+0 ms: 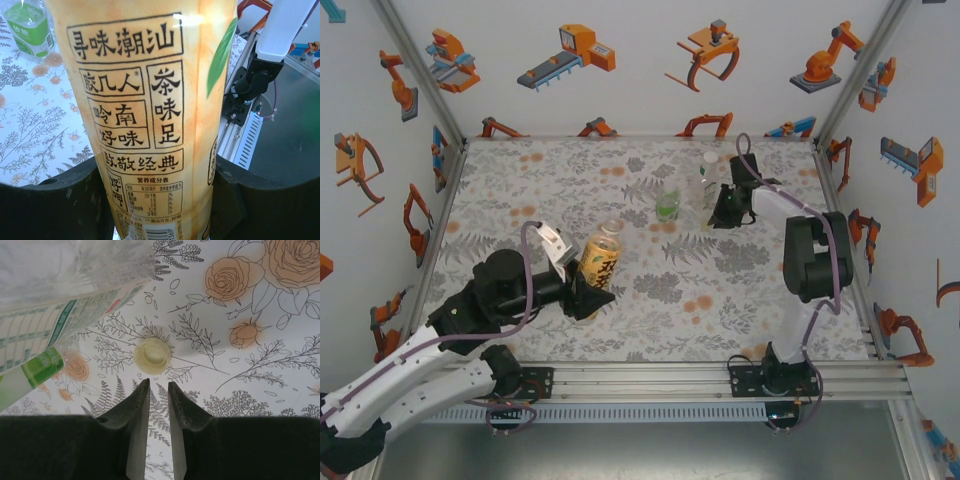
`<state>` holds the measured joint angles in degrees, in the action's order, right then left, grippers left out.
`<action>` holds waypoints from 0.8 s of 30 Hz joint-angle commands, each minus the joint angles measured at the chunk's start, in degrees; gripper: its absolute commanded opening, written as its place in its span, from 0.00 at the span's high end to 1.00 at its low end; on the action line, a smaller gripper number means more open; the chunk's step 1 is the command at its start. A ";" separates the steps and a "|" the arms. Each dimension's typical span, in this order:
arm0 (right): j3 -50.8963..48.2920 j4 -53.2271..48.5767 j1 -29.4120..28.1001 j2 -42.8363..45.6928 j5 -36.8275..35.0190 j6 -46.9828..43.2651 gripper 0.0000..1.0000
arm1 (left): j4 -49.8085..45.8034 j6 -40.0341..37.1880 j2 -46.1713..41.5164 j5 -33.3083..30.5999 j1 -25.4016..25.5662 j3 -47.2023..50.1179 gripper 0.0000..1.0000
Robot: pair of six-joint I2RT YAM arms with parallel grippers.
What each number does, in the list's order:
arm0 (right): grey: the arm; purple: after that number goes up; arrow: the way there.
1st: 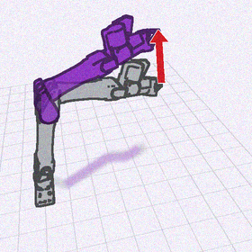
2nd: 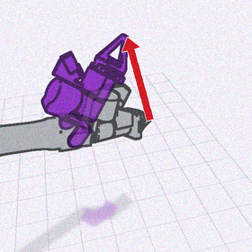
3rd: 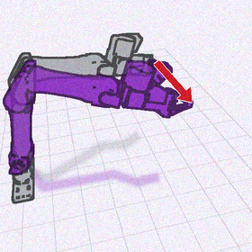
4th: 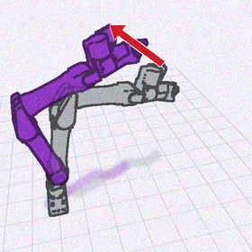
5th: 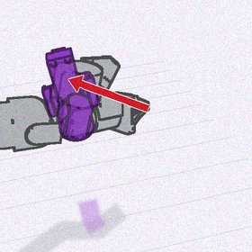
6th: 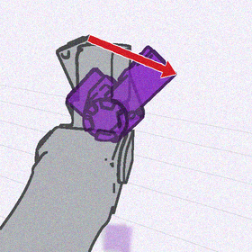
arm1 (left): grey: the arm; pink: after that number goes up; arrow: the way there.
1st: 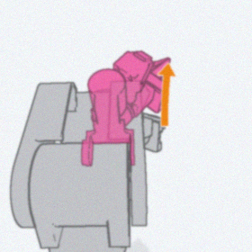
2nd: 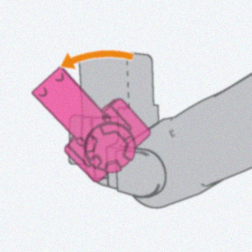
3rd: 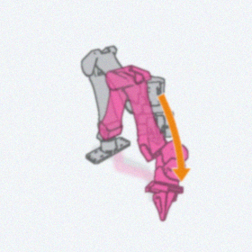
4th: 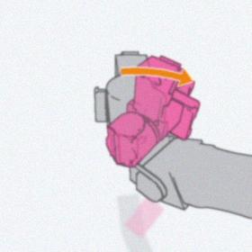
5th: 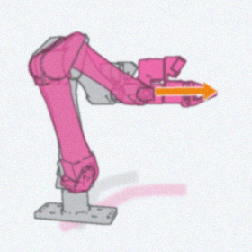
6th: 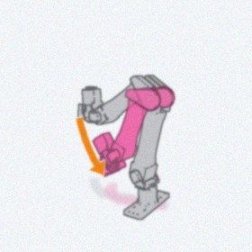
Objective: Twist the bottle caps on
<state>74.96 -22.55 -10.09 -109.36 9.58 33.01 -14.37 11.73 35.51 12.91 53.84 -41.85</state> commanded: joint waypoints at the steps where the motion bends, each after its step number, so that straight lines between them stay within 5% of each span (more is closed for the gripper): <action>1: 2.39 0.84 0.14 -1.95 -0.98 0.12 0.76 | 0.18 0.16 -1.02 -0.78 -0.41 0.19 0.95; 24: 0.25 -0.47 0.15 -1.03 -1.06 -1.24 0.94 | -0.53 0.49 -2.11 -2.25 -0.42 0.54 0.96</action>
<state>76.84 -21.93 -10.09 -113.43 9.43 32.73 -15.11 11.77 33.98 11.11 53.58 -41.60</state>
